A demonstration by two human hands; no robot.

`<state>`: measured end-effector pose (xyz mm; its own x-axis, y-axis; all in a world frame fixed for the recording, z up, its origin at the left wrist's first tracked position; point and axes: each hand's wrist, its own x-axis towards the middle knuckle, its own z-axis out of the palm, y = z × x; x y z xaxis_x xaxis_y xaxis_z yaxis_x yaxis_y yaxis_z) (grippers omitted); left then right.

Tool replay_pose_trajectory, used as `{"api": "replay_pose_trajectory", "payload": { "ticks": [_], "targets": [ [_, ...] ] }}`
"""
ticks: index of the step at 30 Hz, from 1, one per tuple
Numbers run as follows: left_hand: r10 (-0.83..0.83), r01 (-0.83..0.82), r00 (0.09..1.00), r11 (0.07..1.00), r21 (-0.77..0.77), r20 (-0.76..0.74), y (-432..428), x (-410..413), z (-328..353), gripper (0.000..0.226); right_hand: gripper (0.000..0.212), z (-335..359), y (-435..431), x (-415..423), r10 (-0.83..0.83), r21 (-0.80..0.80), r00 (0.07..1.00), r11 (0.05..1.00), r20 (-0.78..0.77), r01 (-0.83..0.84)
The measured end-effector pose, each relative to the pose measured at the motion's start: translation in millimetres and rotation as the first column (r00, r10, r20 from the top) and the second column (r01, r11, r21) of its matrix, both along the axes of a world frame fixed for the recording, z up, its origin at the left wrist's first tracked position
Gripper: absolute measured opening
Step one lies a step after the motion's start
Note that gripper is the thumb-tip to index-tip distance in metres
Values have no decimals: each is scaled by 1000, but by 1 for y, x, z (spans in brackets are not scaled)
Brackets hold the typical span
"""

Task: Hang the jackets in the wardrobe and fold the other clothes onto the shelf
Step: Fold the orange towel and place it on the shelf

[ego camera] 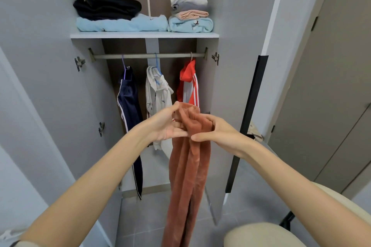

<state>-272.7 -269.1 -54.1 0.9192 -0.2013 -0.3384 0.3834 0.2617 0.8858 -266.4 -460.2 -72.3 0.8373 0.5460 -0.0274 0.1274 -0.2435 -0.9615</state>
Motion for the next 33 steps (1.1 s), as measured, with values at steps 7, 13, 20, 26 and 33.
{"api": "replay_pose_trajectory", "payload": {
  "ticks": [7,13,20,26,33],
  "targets": [
    [-95,82,992,985,149,82,11,-7,-6,46,51,-5,-6,1,-296,10,951,955,90,297],
    [-83,-112,940,842,528,330,41,-7,-34,91,48,12,-15,4,-196,65,976,979,91,191],
    [-271,102,916,871,481,296,43,-4,-57,72,56,21,-32,21,-78,-122,983,987,167,100],
    [-389,75,873,705,705,296,24,19,-51,61,23,-6,-27,60,-30,-554,871,761,491,338],
    [-350,-140,820,646,751,453,-10,70,-34,60,31,5,-44,83,-219,-464,748,666,627,584]
  ]
}}
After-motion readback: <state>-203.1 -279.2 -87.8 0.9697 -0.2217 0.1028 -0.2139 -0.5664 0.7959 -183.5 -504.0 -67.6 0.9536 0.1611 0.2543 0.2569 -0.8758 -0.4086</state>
